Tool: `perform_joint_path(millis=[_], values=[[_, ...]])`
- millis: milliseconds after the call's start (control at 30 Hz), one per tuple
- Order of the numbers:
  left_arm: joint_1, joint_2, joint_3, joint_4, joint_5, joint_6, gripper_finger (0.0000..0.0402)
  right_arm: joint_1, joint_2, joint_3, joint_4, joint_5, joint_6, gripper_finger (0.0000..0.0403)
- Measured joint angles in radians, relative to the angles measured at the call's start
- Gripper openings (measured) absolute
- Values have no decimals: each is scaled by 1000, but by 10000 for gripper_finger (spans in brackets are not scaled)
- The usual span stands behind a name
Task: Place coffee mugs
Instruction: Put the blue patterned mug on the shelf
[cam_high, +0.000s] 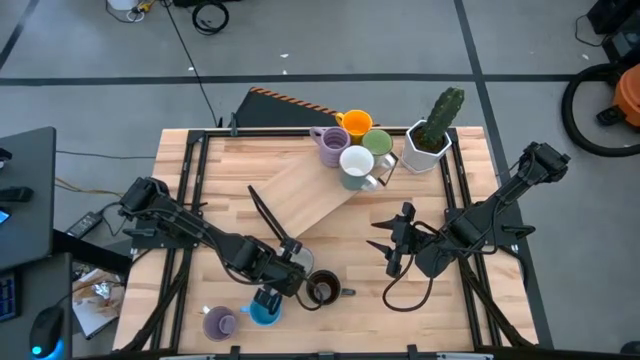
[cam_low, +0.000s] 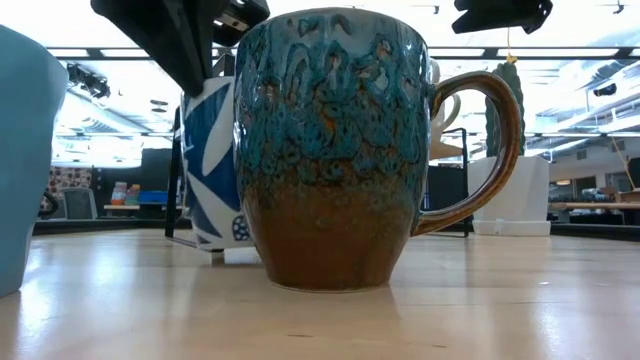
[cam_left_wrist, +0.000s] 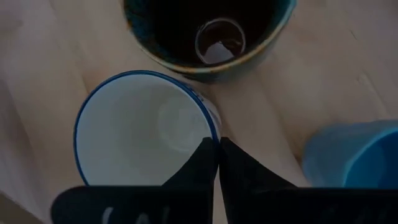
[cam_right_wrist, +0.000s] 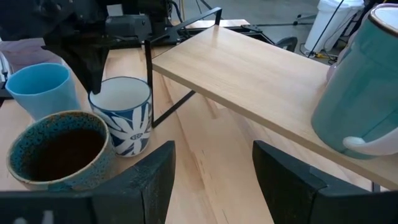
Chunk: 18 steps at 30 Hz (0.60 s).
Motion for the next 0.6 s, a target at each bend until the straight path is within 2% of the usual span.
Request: perform_joint_path(millis=[233,600], values=[[-1,0,40,-5,-25,-2,12,0,0,0,0,0,-3,220],[19,-2,179,-20,-111,114,12,0,0,0,6,0,-8,220]])
